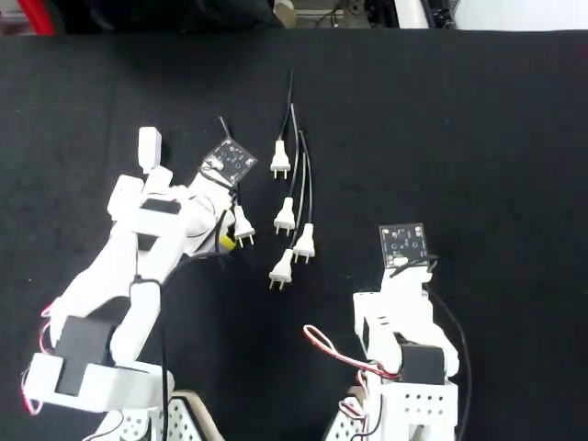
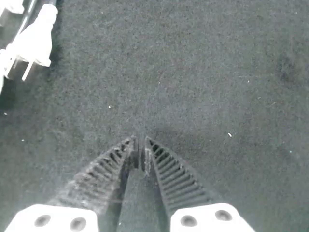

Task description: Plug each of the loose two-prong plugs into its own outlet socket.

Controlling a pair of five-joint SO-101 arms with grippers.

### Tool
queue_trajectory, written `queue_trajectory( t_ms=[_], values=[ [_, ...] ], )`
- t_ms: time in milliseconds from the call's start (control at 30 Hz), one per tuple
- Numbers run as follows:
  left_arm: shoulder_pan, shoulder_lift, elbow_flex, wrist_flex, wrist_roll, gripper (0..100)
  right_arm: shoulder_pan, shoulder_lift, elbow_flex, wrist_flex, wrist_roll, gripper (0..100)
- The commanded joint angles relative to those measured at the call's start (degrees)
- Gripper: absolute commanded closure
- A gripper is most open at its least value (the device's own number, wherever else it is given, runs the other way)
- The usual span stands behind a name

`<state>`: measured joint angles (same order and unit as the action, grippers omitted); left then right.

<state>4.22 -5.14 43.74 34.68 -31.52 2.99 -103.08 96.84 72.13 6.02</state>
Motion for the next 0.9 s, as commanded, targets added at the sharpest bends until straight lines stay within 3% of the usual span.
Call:
queue_trajectory(
  t_ms=[0, 200, 433, 667, 867],
  values=[
    [-0.1, 0.5, -2.9, -0.3, -0.3, 69, -0.1, -0.7, -0.1, 0.3, -0.1, 96.8],
    [-0.1, 0.3, -2.3, 0.4, -0.3, 70, -0.1, -0.7, -0.1, 0.3, -0.1, 96.8],
    [0.0, 0.2, -5.0, 6.7, 0.0, 97, -0.1, -0.7, -0.1, 0.3, -0.1, 96.8],
    [4.3, -1.9, -4.8, 14.3, 0.0, 95, -0.1, -0.7, -0.1, 0.3, -0.1, 96.8],
    [15.0, -18.9, 3.2, 25.2, 1.6, 95, -0.1, -0.7, -0.1, 0.3, -0.1, 96.8]
  ],
)
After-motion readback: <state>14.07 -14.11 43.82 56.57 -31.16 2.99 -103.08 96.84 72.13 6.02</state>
